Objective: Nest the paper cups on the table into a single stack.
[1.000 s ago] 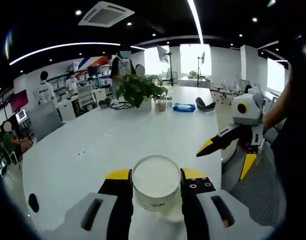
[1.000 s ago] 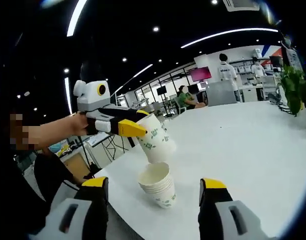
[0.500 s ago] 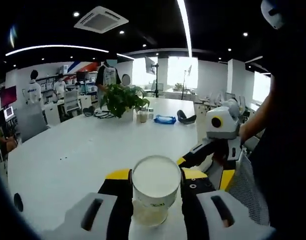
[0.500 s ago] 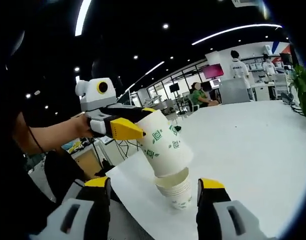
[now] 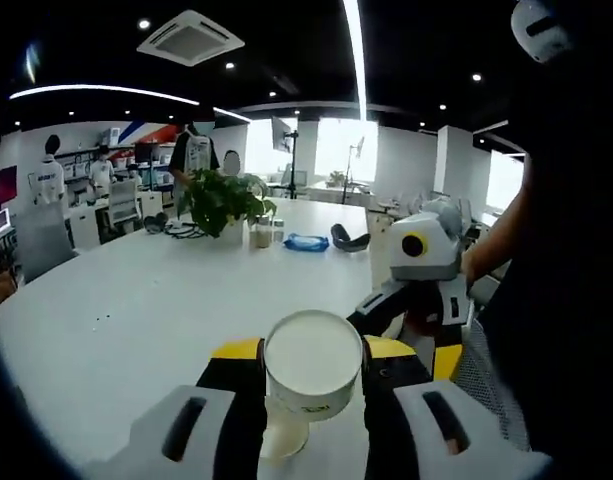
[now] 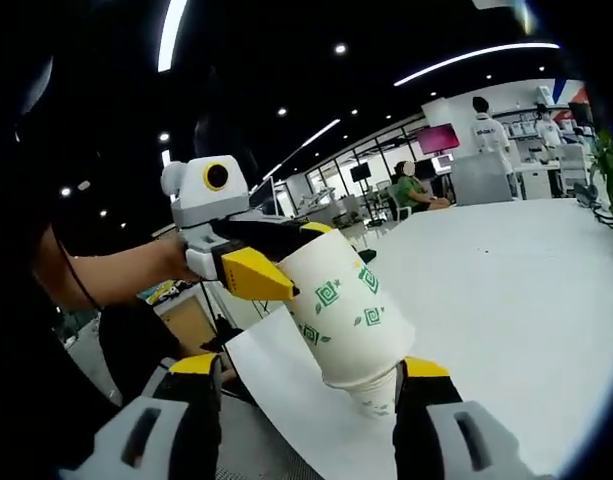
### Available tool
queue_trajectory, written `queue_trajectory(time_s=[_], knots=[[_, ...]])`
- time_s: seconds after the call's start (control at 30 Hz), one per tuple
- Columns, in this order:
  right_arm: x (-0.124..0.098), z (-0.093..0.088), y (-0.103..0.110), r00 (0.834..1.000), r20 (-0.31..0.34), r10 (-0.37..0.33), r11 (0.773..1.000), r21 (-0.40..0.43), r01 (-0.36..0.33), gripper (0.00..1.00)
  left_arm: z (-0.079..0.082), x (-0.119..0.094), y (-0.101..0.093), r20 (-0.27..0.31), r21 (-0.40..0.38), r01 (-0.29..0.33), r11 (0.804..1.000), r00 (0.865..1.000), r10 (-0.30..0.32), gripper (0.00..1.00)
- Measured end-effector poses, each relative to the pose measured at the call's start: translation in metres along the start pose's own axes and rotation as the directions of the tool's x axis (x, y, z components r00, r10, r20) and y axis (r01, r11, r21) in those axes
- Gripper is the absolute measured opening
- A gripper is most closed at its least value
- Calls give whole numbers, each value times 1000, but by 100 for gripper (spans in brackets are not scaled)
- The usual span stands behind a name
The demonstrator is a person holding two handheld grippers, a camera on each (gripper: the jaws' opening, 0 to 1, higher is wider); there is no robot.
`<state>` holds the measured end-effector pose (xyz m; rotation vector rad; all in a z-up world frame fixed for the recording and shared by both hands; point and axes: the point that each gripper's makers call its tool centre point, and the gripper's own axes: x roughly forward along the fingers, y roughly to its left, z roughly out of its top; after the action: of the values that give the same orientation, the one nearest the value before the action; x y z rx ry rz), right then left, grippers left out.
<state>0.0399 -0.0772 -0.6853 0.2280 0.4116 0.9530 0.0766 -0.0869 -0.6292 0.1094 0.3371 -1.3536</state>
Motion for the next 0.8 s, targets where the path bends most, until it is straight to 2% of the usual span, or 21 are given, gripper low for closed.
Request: queue_trajectory(time_s=[0.27,0.37,0.47,0.8], knots=[[-10,9,-6,999,35,-15,999,45,14,64,-9,0,-2,-39,1,23,1000,999,-23,35],[-12,12,-10,998,53,-22,998,66,19,62,-21,-2,1,-81,12,27,1000,996,-26,35],[-13,15,-11,998,63,-28,996,87,22,60,-26,-3,0,-98,16,30,999,995,-28,35],[-20,23,-19,995,95,-39,986,168,23,39,-45,-6,-2,-142,10,40,999,989,-39,35]])
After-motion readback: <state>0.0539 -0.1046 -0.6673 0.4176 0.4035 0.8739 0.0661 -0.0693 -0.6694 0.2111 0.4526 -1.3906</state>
